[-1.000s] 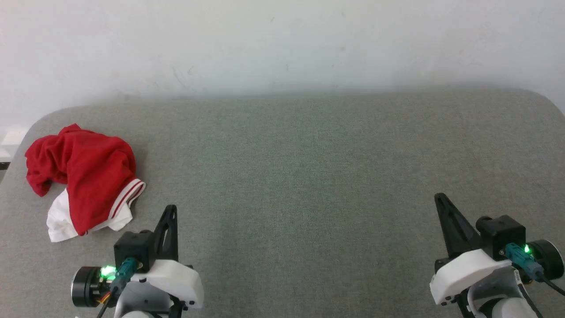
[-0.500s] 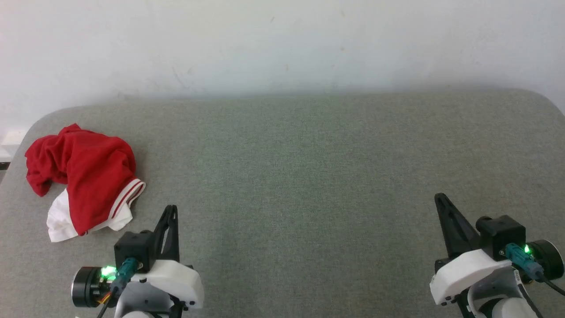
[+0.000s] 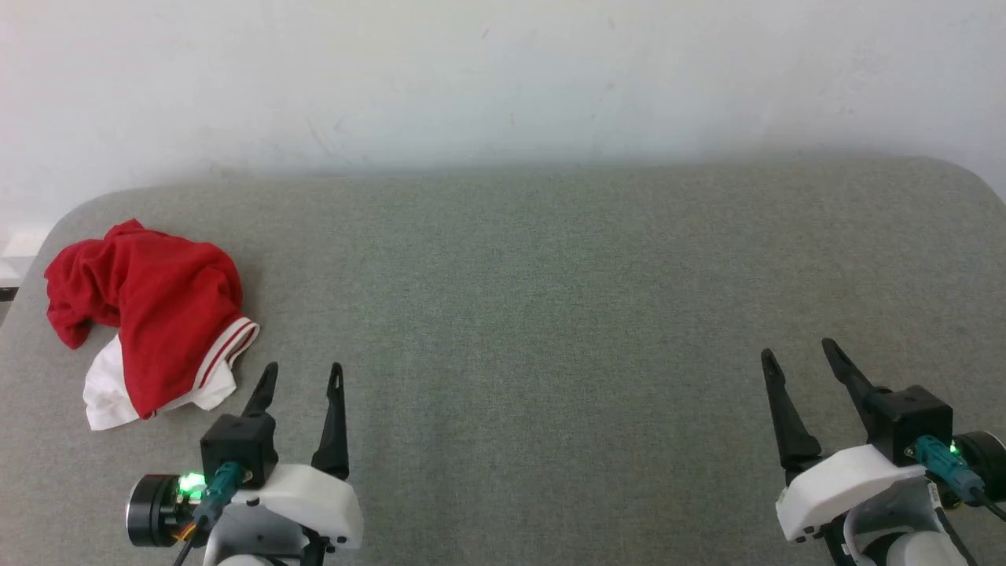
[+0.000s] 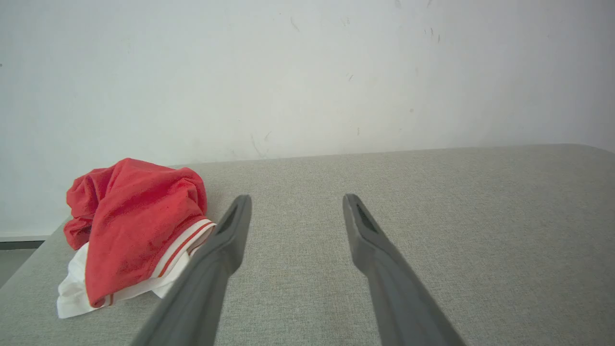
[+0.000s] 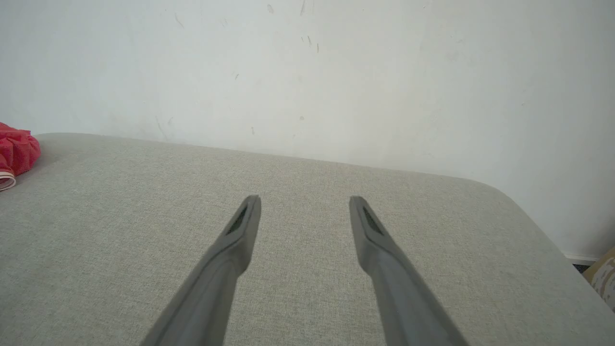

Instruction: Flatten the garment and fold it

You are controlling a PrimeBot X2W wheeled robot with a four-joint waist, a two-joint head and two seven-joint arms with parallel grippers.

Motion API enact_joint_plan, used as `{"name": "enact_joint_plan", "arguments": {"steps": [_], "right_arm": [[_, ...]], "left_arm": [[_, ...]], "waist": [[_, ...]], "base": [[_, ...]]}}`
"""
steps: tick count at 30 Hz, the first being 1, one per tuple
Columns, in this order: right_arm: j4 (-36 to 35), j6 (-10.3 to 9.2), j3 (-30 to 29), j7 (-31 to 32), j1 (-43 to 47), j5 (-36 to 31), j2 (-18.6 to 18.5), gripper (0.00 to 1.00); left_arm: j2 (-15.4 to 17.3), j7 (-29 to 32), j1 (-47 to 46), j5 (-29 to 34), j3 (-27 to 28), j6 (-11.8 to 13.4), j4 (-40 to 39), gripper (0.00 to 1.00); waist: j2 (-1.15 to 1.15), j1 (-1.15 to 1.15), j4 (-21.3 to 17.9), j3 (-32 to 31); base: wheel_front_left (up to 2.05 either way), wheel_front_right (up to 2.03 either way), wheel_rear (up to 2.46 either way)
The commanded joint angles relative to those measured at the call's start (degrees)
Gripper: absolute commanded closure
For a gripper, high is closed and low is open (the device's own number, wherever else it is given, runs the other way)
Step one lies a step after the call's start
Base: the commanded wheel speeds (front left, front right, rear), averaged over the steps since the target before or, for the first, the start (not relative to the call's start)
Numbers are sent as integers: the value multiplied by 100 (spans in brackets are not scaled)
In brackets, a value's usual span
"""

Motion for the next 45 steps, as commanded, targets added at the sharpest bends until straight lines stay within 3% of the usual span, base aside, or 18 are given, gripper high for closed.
{"name": "enact_joint_plan", "arguments": {"steps": [1, 22, 45], "right_arm": [[16, -1, -36, -47, 61, 68, 2, 0], [34, -3, -262, -298, 153, 40, 6, 0], [141, -5, -266, -573, 256, -58, 10, 0]], "left_arm": [[-2, -49, 84, -66, -4, -53, -34, 0], [-5, -301, 210, -240, 4, -71, -118, 0], [-8, -576, 406, -496, -20, -35, -167, 0]], "waist": [[0, 0, 0, 2], [0, 0, 170, 53], [0, 0, 1035, 50]], "base": [[0, 0, 0], [0, 0, 0], [0, 0, 0]]}}
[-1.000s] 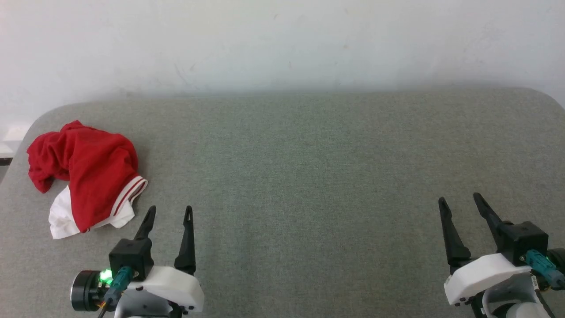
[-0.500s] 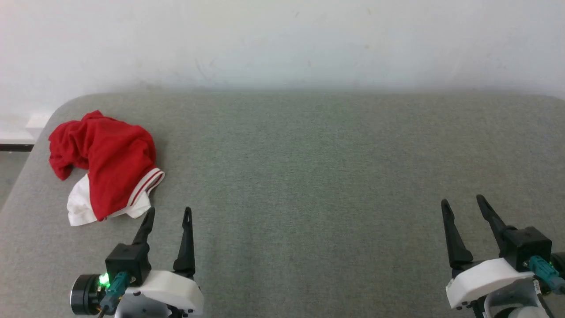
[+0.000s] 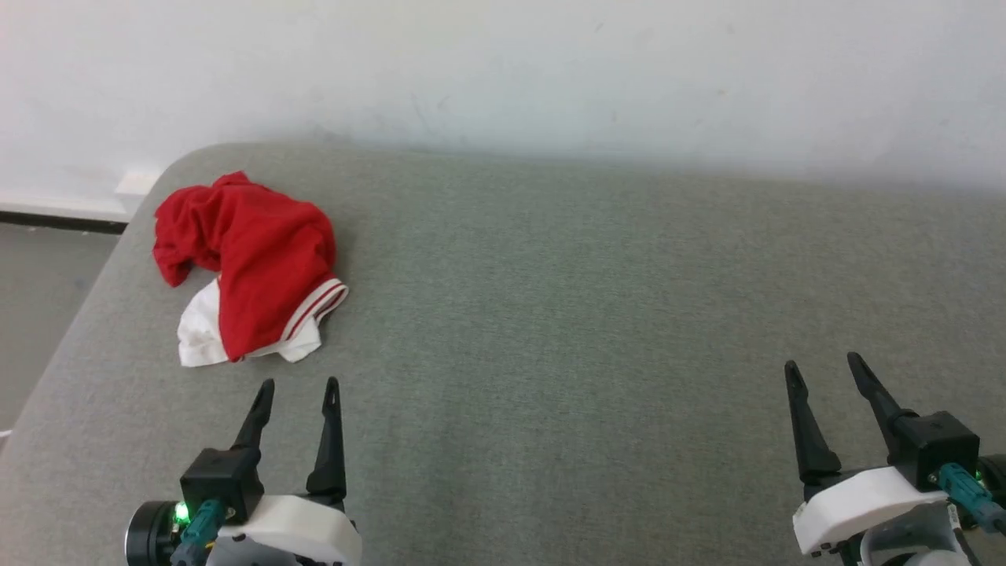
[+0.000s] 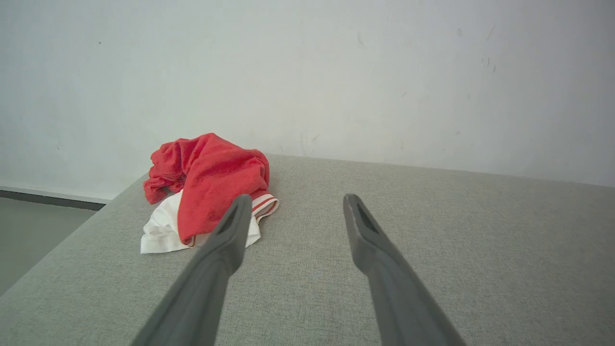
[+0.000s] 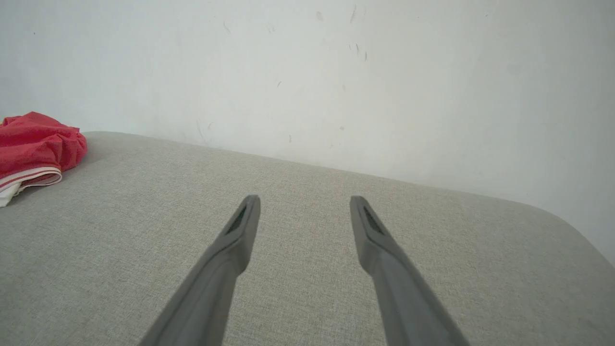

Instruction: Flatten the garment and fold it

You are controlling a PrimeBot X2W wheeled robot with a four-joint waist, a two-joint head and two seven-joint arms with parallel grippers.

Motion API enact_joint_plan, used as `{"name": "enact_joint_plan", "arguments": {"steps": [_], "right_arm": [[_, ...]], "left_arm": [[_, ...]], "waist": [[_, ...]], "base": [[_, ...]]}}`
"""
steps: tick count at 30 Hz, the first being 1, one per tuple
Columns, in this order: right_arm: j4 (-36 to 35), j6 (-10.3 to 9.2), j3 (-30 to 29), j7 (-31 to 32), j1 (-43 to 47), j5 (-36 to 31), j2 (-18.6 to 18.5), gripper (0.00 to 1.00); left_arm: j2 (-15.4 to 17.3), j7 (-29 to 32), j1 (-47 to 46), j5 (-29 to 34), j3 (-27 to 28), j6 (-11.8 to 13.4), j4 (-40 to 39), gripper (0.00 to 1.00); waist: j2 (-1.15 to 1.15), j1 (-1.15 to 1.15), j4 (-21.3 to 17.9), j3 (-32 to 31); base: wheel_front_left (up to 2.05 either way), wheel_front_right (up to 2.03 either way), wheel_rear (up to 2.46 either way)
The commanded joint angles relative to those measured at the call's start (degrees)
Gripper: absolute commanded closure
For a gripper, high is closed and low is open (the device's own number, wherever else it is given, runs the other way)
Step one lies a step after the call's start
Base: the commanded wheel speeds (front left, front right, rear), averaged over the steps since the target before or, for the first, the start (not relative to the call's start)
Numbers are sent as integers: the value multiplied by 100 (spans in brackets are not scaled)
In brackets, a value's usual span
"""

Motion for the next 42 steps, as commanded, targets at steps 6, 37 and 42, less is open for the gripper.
{"name": "enact_joint_plan", "arguments": {"steps": [6, 37, 42], "right_arm": [[55, -6, 45, -126, 74, -87, 11, 0], [322, -9, 259, -485, 115, -156, 16, 0], [361, -9, 275, -545, 136, -154, 17, 0]], "left_arm": [[-8, -137, 137, -123, 6, 27, -55, 0], [-12, -496, 416, -465, -11, 28, -103, 0], [-12, -556, 473, -507, 7, 22, -116, 0]], "waist": [[0, 0, 381, -1], [0, 0, 1745, 21], [0, 0, 1901, 21]], "base": [[0, 0, 0], [0, 0, 0], [0, 0, 0]]}}
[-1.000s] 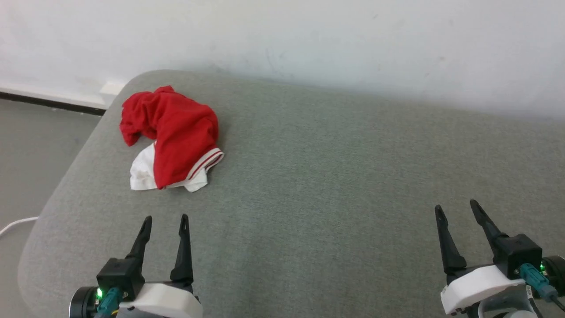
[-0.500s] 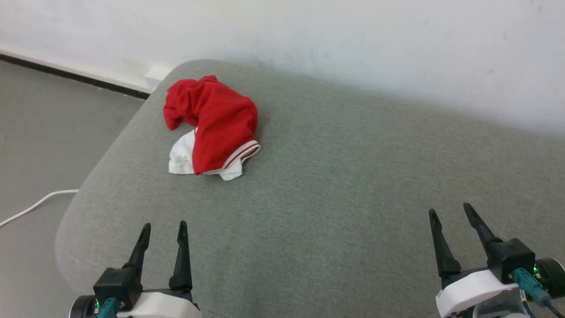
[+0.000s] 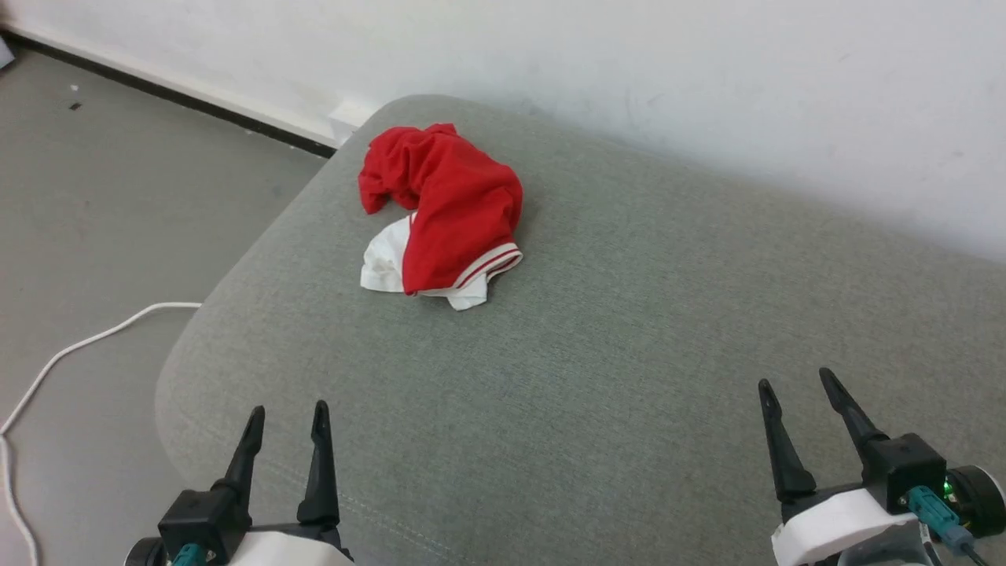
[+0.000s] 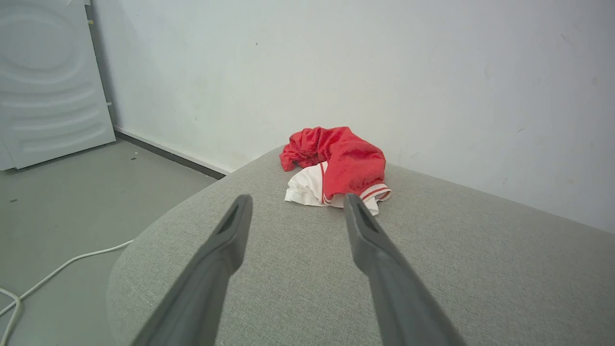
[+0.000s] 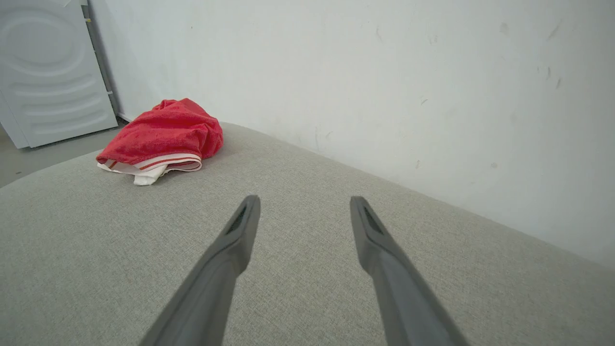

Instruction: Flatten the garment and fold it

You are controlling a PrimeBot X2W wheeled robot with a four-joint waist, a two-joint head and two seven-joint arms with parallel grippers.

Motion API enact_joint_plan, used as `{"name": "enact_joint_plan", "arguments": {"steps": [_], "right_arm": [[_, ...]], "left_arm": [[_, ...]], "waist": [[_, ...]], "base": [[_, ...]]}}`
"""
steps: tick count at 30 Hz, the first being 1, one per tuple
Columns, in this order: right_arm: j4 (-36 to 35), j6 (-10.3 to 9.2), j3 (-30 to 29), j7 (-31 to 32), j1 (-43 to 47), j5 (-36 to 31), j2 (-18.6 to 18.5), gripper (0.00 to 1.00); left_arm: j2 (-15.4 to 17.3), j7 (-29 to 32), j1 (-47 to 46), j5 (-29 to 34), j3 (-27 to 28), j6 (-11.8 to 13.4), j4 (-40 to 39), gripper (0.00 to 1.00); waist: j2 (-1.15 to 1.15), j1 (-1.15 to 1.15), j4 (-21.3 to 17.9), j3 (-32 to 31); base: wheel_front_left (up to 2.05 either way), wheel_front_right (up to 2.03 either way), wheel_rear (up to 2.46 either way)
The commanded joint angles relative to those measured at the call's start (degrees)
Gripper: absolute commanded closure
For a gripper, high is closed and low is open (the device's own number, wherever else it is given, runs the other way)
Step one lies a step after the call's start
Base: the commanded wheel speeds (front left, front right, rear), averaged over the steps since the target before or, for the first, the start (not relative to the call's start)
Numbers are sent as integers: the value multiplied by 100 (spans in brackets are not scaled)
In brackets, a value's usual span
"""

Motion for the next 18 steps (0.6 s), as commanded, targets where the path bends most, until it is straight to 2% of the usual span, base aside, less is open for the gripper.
{"name": "enact_joint_plan", "arguments": {"steps": [1, 18], "right_arm": [[22, -9, 8, -57, 72, -19, 14, 0], [74, -11, -144, -261, 106, -198, 17, 0]], "left_arm": [[-12, -65, 77, -54, 2, 15, -40, 0], [-15, -268, 189, -250, -34, -6, -70, 0]], "waist": [[-1, 0, 70, 4], [-1, 0, 435, 56]], "base": [[0, 0, 0], [0, 0, 0]]}}
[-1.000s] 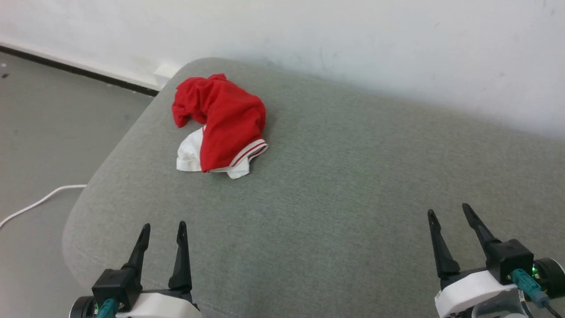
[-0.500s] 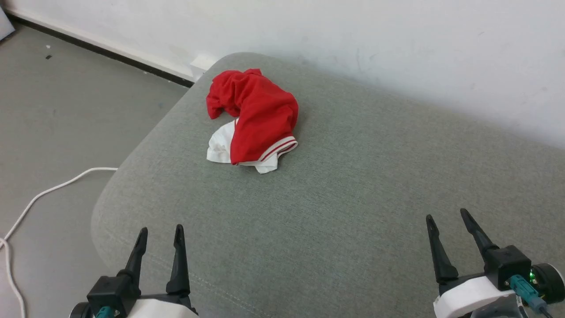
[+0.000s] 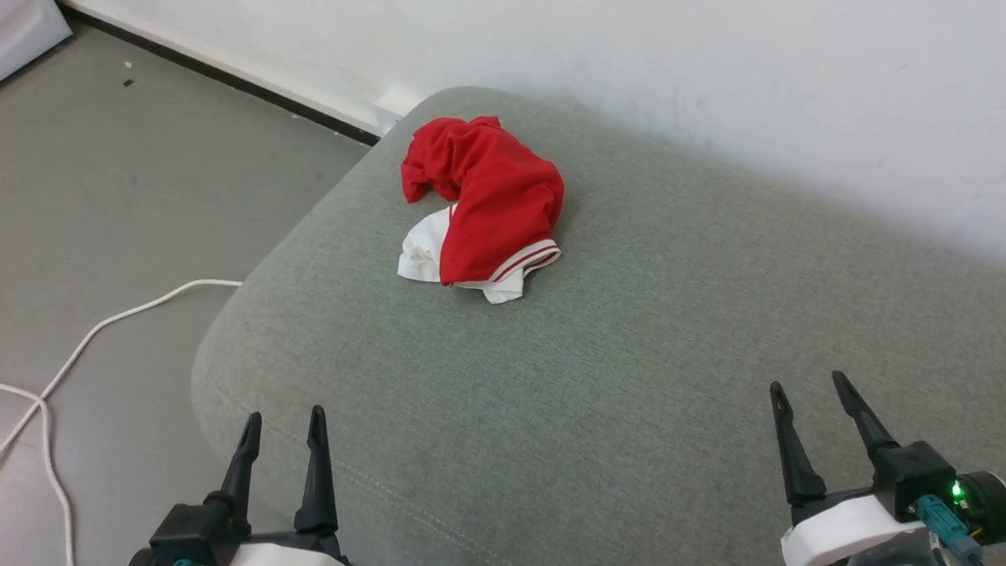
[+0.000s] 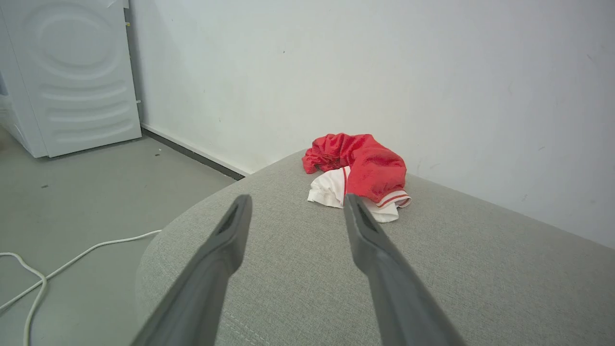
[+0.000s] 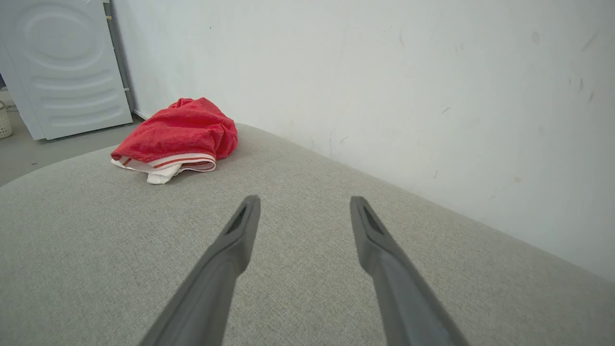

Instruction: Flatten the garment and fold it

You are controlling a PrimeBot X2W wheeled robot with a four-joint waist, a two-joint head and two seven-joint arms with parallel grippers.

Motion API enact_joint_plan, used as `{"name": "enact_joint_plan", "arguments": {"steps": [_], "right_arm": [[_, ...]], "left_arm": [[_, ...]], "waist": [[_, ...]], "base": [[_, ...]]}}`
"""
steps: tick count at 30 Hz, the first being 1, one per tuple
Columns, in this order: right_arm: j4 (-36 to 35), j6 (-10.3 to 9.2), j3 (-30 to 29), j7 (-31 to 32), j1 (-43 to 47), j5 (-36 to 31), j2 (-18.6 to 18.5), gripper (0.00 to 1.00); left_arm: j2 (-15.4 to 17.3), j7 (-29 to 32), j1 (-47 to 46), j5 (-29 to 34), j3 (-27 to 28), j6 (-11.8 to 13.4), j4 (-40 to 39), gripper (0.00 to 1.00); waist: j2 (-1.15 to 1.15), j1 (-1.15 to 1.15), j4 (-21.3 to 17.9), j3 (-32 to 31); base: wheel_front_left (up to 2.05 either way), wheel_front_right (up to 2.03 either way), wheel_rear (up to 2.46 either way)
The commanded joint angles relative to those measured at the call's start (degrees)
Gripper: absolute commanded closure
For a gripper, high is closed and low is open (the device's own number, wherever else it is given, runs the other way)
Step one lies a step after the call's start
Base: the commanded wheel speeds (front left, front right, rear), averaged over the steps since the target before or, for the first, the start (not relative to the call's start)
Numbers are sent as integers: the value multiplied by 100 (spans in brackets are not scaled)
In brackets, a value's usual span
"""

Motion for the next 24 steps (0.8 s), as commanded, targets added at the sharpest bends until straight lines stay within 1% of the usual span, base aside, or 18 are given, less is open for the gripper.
{"name": "enact_joint_plan", "arguments": {"steps": [1, 9, 24], "right_arm": [[15, -11, -56, -67, 61, -47, 16, 0], [36, -12, -113, -163, 78, -110, 17, 0], [-2, -12, -133, -167, 81, -128, 17, 0]], "left_arm": [[-15, -78, 81, -83, -15, -14, -29, 0], [-16, -174, 140, -142, 0, -56, -48, 0], [-16, -178, 108, -157, -21, -43, -45, 0]], "waist": [[0, 0, 80, 1], [0, 0, 256, 17], [0, 0, 234, 69]], "base": [[0, 0, 0], [0, 0, 0], [0, 0, 0]]}}
